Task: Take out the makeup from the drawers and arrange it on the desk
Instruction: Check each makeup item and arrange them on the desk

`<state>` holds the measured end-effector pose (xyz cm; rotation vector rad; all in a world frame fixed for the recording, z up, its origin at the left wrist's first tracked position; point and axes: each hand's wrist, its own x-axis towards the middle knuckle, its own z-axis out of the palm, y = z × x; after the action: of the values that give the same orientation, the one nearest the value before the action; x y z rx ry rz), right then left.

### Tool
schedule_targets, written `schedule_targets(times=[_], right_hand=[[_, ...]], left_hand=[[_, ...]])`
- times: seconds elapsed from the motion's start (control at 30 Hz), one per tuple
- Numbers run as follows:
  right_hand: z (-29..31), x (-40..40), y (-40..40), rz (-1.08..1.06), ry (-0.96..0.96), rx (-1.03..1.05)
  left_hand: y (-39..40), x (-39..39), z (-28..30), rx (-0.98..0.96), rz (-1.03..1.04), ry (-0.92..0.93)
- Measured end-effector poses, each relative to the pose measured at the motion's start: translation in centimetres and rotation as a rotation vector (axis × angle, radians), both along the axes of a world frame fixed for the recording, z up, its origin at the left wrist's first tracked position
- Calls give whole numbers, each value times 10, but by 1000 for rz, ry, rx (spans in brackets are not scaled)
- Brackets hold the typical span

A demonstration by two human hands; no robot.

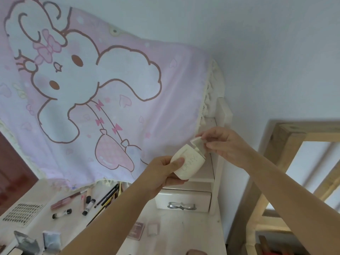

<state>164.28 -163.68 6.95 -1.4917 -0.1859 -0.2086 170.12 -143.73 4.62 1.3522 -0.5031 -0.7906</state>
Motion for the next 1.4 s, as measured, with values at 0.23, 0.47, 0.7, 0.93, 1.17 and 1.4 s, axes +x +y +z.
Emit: schedule_targets(times=[0.23, 0.47, 0.7, 0.93, 1.17, 1.4], right_hand=[[-35, -1, -7, -98, 125, -212], [-63, -11, -10, -154, 209, -125], [-131, -34, 0, -238, 492, -306], [-187, -36, 2, -329, 633, -620], [-247, -31, 6, -328, 715, -903], [-266, -17, -3, -231, 959, -580]], left_hand=[[-11, -7, -39, 95, 114, -93], [-18, -7, -73, 107, 92, -18], [-29, -14, -124, 134, 28, 102], [-34, -15, -180, 461, 64, 121], [-19, -3, -212, 880, 81, -98], [-20, -6, -220, 1007, -92, -180]])
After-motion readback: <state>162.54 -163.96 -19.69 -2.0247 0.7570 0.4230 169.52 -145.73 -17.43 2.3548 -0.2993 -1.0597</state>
